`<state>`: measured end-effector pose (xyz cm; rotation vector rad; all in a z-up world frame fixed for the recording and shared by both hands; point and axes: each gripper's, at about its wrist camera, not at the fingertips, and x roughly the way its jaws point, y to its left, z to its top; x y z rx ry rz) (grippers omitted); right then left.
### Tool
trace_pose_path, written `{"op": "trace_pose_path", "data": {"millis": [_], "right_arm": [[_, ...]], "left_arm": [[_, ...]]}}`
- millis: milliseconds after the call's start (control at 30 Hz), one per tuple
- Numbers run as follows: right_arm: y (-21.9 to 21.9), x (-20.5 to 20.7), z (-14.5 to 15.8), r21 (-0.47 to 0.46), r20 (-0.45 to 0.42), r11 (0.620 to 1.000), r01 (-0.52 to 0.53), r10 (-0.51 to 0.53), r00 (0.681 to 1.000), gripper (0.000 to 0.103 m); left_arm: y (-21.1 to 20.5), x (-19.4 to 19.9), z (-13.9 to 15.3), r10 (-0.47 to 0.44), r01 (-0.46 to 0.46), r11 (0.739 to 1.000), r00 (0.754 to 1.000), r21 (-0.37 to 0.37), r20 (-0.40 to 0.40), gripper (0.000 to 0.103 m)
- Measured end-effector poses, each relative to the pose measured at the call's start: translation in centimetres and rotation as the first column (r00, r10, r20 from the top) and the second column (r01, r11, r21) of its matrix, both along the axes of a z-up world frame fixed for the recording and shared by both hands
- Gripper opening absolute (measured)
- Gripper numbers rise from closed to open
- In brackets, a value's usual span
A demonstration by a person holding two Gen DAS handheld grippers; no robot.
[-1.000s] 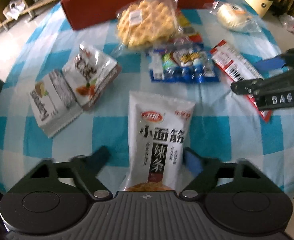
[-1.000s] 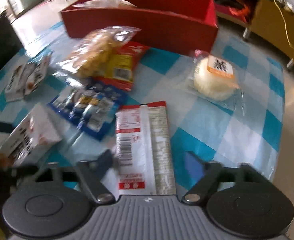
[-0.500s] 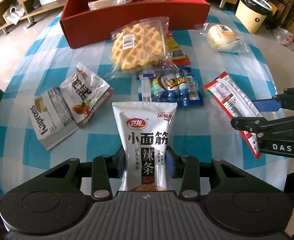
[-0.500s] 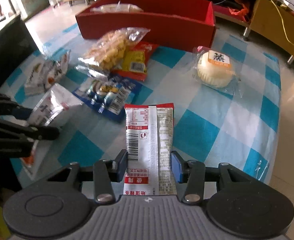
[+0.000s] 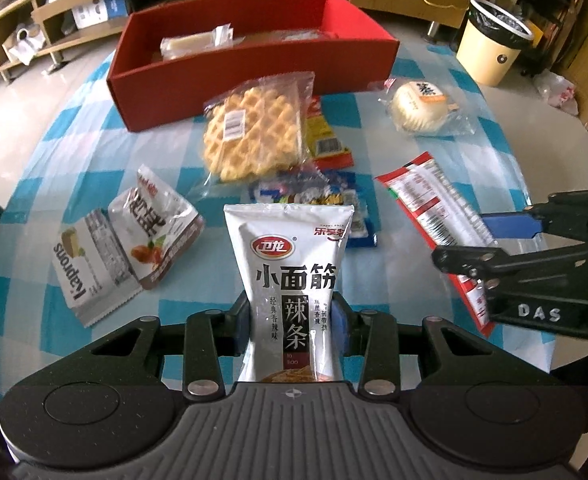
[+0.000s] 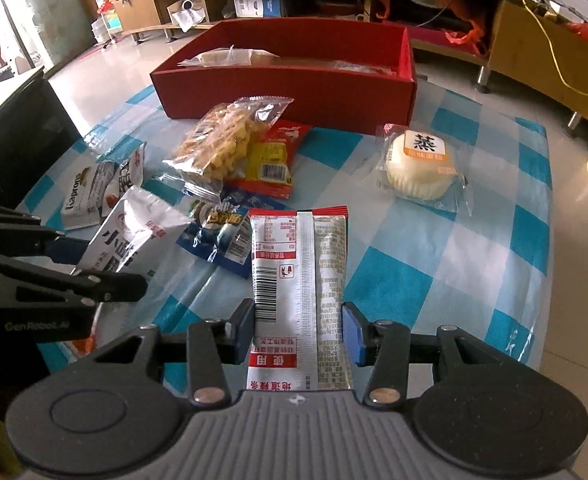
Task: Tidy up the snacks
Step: 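Grasp the red-white strip pack with the right tool while the left tool lifts the white bag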
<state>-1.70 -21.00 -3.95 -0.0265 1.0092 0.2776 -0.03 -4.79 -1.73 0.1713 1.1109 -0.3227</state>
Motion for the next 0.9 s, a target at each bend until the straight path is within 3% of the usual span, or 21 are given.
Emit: {"op": "trace_pose_path", "data": {"millis": [900], "right_arm": [[0.8, 1.7, 2.2, 0.015, 0.074, 1.0, 0.0, -0.001, 0.997, 0.046]], "left_arm": [[-1.1, 1.2, 2.2, 0.023, -0.022, 1.0, 0.996, -0.014, 0.083, 0.048]]}}
